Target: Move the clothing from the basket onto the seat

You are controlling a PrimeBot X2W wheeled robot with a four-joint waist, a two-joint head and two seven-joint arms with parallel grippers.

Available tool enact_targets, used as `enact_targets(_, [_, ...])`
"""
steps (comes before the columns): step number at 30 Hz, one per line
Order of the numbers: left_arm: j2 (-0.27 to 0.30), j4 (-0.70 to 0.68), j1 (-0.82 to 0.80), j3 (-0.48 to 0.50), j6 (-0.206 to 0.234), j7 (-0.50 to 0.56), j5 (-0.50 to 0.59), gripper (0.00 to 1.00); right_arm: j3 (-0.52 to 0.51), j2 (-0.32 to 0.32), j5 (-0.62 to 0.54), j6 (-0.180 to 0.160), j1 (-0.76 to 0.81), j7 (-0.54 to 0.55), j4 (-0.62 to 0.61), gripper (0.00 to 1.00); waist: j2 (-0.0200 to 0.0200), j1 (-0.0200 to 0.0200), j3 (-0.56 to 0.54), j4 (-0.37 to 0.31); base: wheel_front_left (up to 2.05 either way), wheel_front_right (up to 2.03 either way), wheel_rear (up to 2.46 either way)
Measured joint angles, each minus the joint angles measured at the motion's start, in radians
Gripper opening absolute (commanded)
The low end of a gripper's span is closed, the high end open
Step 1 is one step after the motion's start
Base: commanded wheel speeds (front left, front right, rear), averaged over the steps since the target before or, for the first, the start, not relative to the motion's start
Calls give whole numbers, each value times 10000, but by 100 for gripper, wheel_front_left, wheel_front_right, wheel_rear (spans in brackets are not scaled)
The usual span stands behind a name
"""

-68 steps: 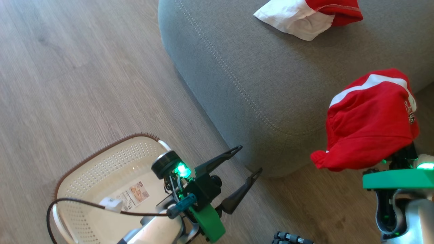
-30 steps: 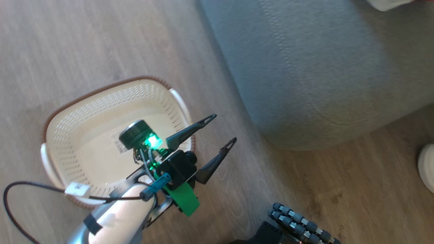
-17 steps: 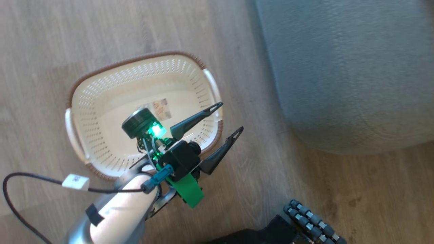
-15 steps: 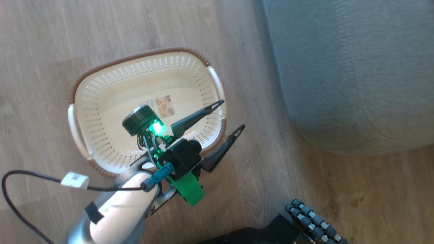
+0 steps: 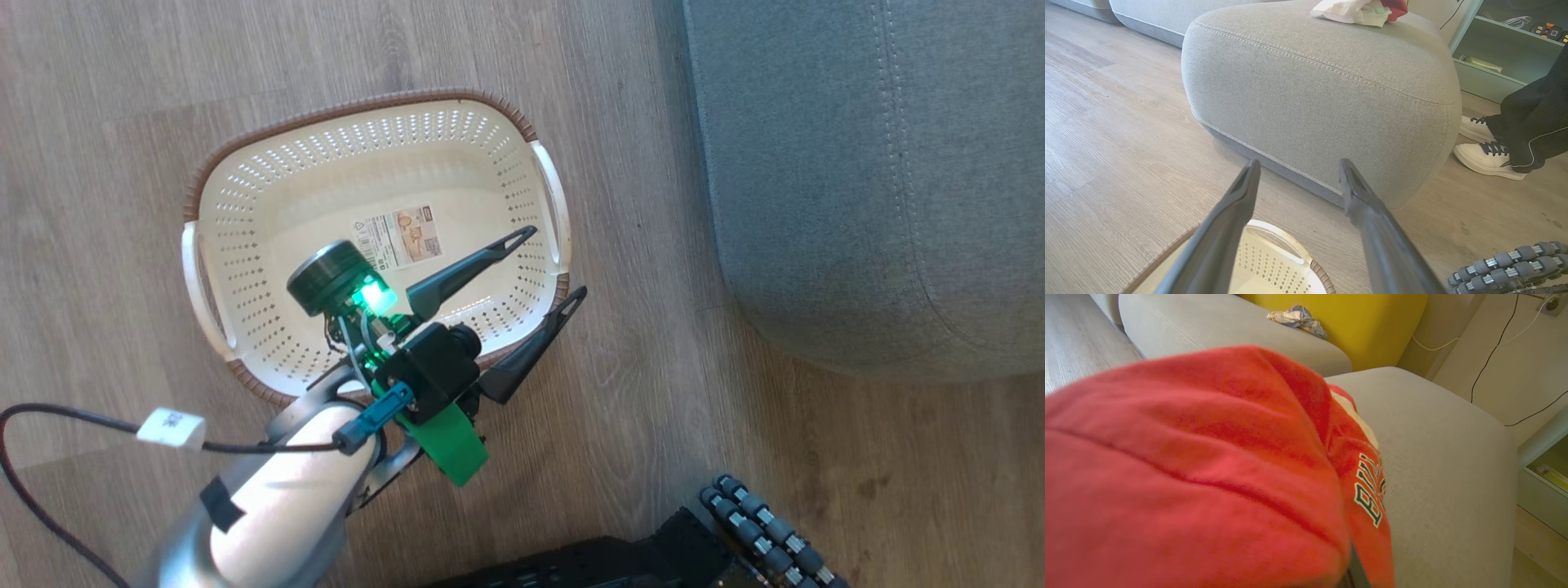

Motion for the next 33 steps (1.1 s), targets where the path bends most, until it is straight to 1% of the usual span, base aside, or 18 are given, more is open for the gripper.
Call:
enact_targets(6, [10,0,0,123,0,0,4,100,-564,474,-476,0,200,295,230,0,0,0,31,-60,0,0,0])
enact_targets(16, [42,4,5,100,0,0,23,100,-665,575,-683,0,184,29,602,0,0,0,-121,-221,0,0,0])
enact_targets(17, [42,8,6,96,0,0,23,100,-673,583,-683,0,182,21,629,16,0,0,-154,-236,0,0,0])
enact_targets(18, [40,10,8,92,0,0,23,100,-688,585,-683,0,182,-40,631,51,0,0,-192,-251,0,0,0])
enact_targets(19, [40,12,9,92,0,0,23,100,-727,585,-685,0,178,-130,629,100,0,0,-234,-264,0,0,0])
enact_targets(26, [-4,88,47,42,0,0,21,100,-708,579,-857,0,151,-355,629,100,0,0,-635,-330,0,0,0])
enact_targets(33, [-320,228,361,-59,0,0,17,100,-307,487,-1172,0,24,-171,803,100,0,0,-1327,-344,0,0,0])
